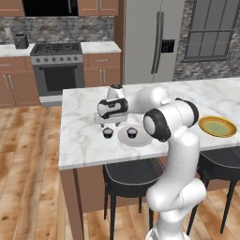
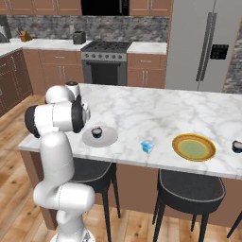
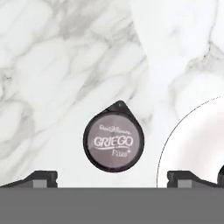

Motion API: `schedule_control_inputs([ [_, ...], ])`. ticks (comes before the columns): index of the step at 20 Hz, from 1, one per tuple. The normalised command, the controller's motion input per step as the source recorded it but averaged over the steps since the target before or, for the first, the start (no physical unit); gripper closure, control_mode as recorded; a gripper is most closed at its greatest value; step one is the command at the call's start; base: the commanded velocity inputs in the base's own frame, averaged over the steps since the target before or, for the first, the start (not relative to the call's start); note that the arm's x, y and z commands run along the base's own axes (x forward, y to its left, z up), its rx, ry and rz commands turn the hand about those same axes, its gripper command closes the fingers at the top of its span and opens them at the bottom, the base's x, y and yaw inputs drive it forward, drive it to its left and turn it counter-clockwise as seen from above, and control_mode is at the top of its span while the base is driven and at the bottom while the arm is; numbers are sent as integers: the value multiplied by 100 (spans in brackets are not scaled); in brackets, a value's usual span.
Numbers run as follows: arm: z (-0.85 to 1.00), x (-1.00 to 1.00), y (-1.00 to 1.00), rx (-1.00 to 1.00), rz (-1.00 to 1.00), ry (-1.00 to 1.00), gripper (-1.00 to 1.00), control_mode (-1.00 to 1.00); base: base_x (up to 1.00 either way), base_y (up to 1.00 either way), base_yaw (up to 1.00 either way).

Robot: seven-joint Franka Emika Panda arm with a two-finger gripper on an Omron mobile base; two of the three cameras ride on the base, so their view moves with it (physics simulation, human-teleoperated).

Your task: Place two yogurt containers on each plate.

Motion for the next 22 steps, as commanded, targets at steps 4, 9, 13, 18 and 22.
schedule_control_inputs([
  [4, -29, 1, 5, 0, -2, 0, -100, -100, 0, 0, 0],
  [9, -28, 0, 0, 0, -2, 0, -100, -100, 0, 0, 0],
  [13, -33, 0, 0, 0, -3, 3, -100, -100, 0, 0, 0],
  [18, -27, 7, 0, 0, -1, 1, -100, -100, 0, 0, 0],
  [22, -14, 14, 0, 0, 0, 0, -100, -100, 0, 0, 0],
])
